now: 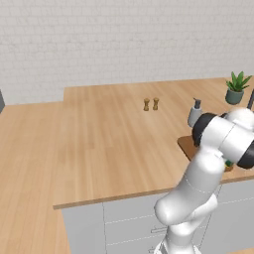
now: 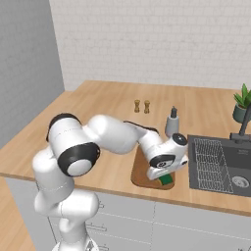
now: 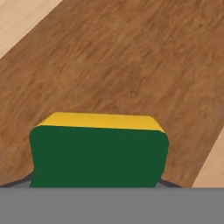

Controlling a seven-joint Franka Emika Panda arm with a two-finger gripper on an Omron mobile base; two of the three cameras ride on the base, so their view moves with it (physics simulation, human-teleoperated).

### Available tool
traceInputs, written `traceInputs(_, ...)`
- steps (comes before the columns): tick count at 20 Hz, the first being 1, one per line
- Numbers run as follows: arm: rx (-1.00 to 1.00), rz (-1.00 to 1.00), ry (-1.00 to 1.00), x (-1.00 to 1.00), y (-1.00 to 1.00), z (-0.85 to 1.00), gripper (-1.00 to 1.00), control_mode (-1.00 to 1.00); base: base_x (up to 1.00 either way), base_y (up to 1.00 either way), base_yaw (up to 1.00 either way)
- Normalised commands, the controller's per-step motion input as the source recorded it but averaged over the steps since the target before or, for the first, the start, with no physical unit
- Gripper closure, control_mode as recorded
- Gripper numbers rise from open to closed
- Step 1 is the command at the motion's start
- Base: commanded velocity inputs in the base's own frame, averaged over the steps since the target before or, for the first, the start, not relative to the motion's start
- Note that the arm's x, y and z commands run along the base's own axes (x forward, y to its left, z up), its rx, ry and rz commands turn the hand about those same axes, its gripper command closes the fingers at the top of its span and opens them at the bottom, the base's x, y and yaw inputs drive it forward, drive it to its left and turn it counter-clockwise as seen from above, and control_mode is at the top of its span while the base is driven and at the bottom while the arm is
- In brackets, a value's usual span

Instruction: Pick up the sponge from the counter and clean the cutting board by briefly scrubbing or pressing down on the cutting board. Once finished, release the sponge.

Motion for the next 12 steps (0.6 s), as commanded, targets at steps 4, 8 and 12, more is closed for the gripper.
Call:
traceInputs(4, 0.00, 0.00, -0.01, 0.47, 0.00, -0.17, 1.00, -1.00, 0.00, 0.00, 0.00)
traceInputs(8, 0.00, 0.00, 0.00, 0.43, 0.05, -0.22, 1.00, -1.00, 0.00, 0.00, 0.00)
traceInputs(12, 0.00, 0.00, 0.00, 0.16, 0.13, -0.43, 1.00, -1.00, 0.00, 0.00, 0.00)
